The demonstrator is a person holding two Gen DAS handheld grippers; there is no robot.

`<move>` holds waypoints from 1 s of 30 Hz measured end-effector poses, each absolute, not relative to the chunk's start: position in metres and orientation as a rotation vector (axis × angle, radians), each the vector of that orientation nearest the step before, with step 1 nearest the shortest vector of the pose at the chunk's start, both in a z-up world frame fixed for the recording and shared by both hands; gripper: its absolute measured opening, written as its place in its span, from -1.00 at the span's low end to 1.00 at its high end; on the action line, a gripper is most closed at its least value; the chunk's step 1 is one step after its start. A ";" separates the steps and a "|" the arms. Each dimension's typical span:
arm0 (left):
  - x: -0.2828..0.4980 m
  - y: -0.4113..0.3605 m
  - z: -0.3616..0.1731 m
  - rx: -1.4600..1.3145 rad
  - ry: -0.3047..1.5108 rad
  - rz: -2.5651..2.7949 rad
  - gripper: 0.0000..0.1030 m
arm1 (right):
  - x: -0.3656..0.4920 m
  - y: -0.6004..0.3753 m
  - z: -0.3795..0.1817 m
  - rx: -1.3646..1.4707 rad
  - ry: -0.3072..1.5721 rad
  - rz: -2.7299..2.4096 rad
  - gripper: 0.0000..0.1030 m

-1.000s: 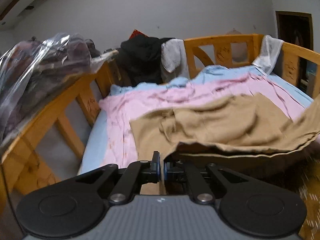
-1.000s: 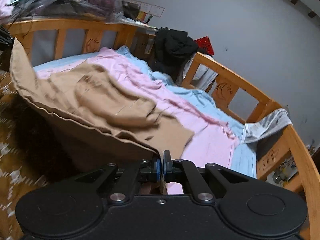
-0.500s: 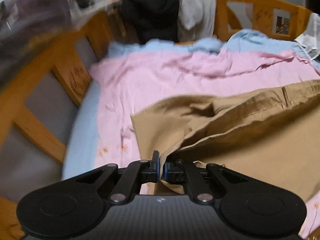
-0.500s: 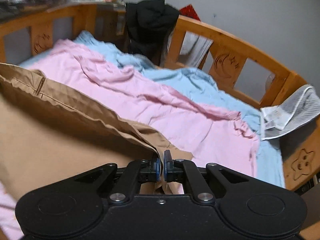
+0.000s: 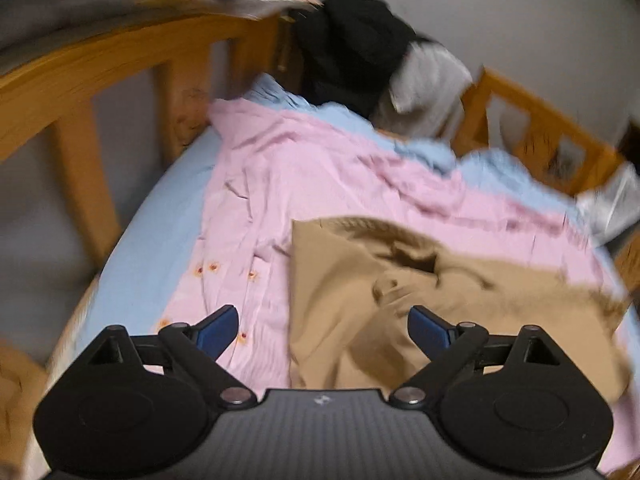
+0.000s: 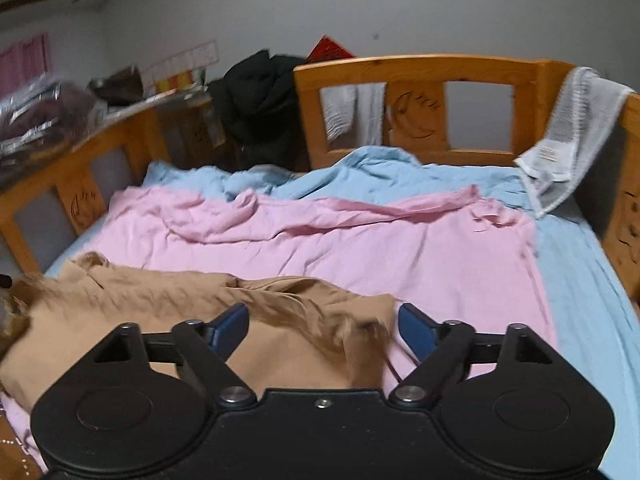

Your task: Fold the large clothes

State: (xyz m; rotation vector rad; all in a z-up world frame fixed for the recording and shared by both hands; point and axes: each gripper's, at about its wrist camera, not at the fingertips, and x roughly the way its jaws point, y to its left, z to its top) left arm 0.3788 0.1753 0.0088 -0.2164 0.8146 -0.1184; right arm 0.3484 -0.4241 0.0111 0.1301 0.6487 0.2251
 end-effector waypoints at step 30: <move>0.330 0.226 -0.057 -0.663 0.962 0.095 -0.94 | 0.236 -0.451 -0.022 0.564 0.696 0.071 -0.96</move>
